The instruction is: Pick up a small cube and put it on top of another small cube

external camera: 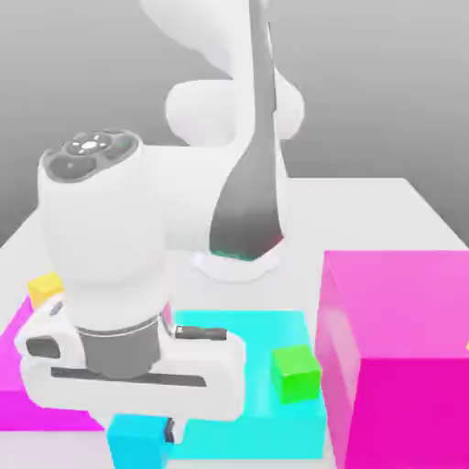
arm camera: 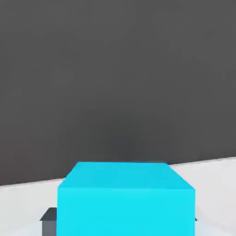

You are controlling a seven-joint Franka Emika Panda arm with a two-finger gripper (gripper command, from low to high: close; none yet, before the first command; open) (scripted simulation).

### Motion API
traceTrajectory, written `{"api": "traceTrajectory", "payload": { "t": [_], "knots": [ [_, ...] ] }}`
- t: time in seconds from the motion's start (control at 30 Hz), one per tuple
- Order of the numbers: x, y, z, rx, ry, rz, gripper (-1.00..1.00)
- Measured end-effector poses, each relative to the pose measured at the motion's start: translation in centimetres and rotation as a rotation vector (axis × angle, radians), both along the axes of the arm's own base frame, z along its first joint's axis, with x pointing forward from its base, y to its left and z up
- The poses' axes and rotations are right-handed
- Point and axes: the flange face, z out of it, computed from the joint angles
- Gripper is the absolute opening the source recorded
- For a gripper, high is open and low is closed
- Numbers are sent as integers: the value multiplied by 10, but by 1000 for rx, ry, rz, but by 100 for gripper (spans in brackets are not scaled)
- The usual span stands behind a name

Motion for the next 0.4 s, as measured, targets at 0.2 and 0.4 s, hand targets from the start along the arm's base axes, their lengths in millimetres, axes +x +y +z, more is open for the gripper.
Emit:
{"api": "traceTrajectory", "payload": {
  "t": [0.2,0.4],
  "knots": [
    [-25,161,82,-7,-11,385,-100],
    [-71,288,101,-43,-23,702,100]
  ]
}}
